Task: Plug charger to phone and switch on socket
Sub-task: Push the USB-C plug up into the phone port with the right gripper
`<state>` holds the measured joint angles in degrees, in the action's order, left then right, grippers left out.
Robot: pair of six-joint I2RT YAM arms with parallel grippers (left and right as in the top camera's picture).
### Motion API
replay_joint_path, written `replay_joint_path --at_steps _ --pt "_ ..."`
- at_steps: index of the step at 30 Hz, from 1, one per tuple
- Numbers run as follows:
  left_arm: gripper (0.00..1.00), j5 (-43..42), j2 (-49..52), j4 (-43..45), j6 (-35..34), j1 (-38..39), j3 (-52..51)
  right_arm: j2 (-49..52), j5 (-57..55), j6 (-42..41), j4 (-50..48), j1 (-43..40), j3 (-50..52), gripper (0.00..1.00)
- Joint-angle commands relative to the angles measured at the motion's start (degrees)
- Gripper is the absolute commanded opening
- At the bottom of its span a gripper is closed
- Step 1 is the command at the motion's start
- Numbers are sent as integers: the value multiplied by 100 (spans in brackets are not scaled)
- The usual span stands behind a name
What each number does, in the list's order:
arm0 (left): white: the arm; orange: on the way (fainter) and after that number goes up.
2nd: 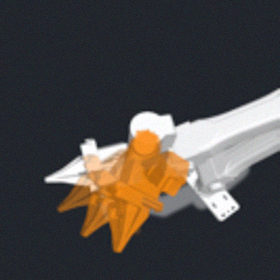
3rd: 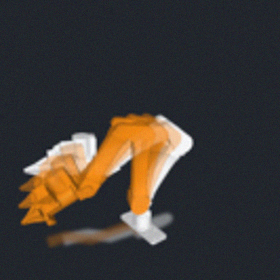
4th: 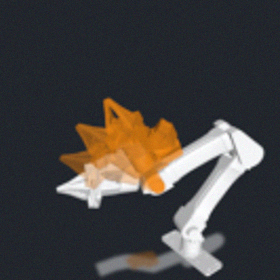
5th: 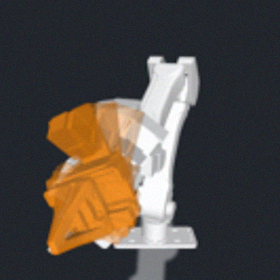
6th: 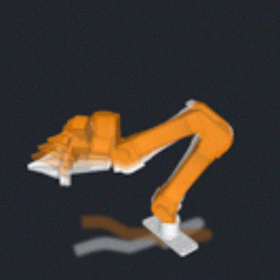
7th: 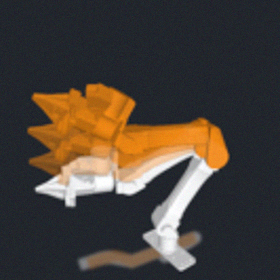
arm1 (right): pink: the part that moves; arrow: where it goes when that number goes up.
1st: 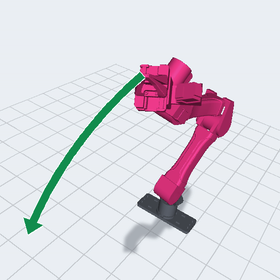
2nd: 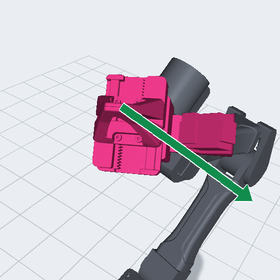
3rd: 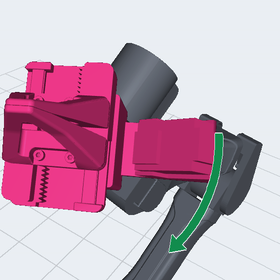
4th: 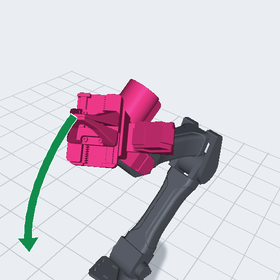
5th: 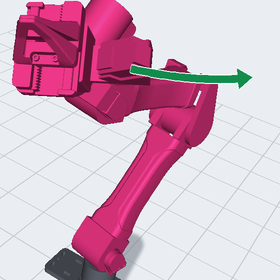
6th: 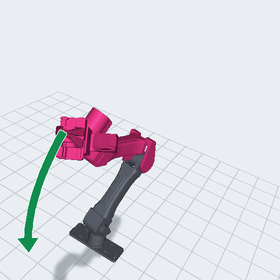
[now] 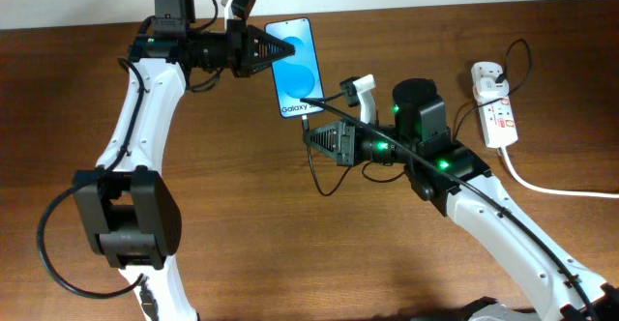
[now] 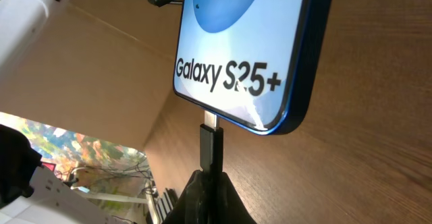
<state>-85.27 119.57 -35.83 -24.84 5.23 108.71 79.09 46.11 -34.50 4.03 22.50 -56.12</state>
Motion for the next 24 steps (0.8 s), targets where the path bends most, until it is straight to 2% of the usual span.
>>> replay_joint_path --at_steps 1,24 --pt "0 -219 -151 -7 98 101 85 37 -184 35 -68 35 0 4" --pt "0 -216 -151 -4 98 101 85 42 -505 577 -33 31 -2 4"
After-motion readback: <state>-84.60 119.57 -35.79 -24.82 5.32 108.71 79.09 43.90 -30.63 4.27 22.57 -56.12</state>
